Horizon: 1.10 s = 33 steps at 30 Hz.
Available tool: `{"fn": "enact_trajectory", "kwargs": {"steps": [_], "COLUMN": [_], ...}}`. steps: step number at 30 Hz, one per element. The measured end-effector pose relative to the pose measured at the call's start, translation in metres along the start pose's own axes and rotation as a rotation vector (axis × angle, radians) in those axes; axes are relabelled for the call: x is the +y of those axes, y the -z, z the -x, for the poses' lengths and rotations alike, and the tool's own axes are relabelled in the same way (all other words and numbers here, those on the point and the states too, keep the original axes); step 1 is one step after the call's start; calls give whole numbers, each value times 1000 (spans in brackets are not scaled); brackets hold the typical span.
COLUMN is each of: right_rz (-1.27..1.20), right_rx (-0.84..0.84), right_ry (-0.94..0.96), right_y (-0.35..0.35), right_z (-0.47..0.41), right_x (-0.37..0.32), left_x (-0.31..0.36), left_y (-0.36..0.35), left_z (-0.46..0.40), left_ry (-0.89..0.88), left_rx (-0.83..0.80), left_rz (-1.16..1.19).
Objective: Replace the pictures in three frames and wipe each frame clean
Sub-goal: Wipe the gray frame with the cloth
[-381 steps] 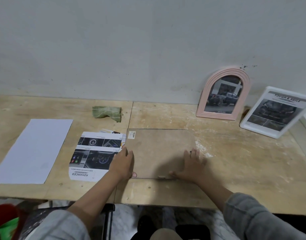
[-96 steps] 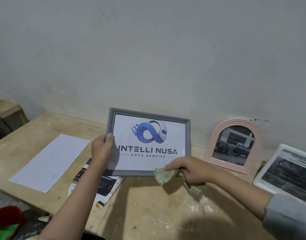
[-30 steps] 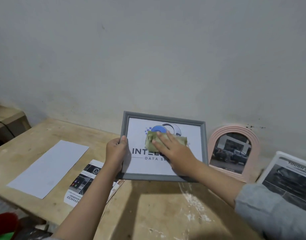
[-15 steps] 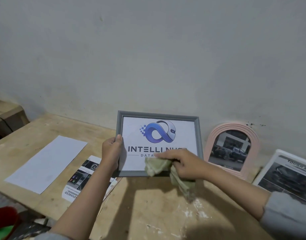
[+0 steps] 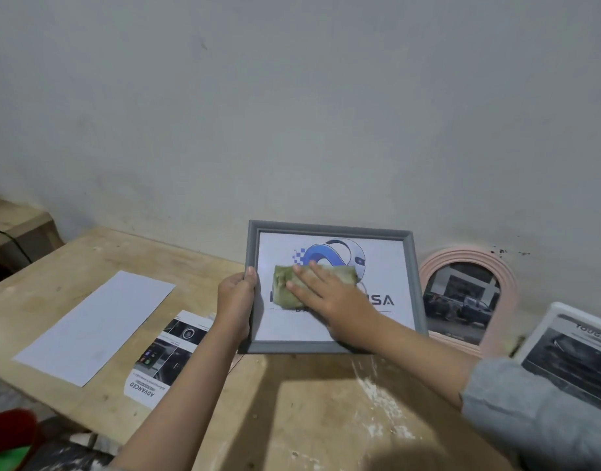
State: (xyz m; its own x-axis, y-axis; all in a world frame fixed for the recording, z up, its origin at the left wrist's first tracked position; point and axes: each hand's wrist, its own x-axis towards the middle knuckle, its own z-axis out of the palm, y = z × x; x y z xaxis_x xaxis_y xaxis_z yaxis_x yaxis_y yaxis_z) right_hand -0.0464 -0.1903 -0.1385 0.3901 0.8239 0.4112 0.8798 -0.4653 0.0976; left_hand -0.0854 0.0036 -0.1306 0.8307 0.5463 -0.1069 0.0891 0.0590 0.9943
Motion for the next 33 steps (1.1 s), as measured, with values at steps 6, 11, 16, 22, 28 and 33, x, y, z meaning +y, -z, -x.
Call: {"fn": "enact_trajectory", "kwargs": {"steps": [6, 11, 16, 22, 28, 33], "right_rz": [-209, -549, -386, 9, 55, -321], "right_rx": [-266, -390, -97, -91, -130, -384], "right_ry": [52, -172, -249, -112, 89, 121], "right_y": [11, 48, 71, 19, -6, 7], "right_z": [28, 6, -35, -47, -10, 8], "right_x": [-32, -13, 20, 25, -21, -44], "left_x": [1, -6, -10, -9, -12, -16], "left_y": [5, 7, -1, -10, 0, 7], "left_z": [-6, -10, -7, -1, -9, -16], "left_ry": [14, 41, 41, 79, 157, 182], "left_rx": [63, 74, 7, -60, -31, -9], "left_rz": [-11, -24, -33, 7, 70, 18]}}
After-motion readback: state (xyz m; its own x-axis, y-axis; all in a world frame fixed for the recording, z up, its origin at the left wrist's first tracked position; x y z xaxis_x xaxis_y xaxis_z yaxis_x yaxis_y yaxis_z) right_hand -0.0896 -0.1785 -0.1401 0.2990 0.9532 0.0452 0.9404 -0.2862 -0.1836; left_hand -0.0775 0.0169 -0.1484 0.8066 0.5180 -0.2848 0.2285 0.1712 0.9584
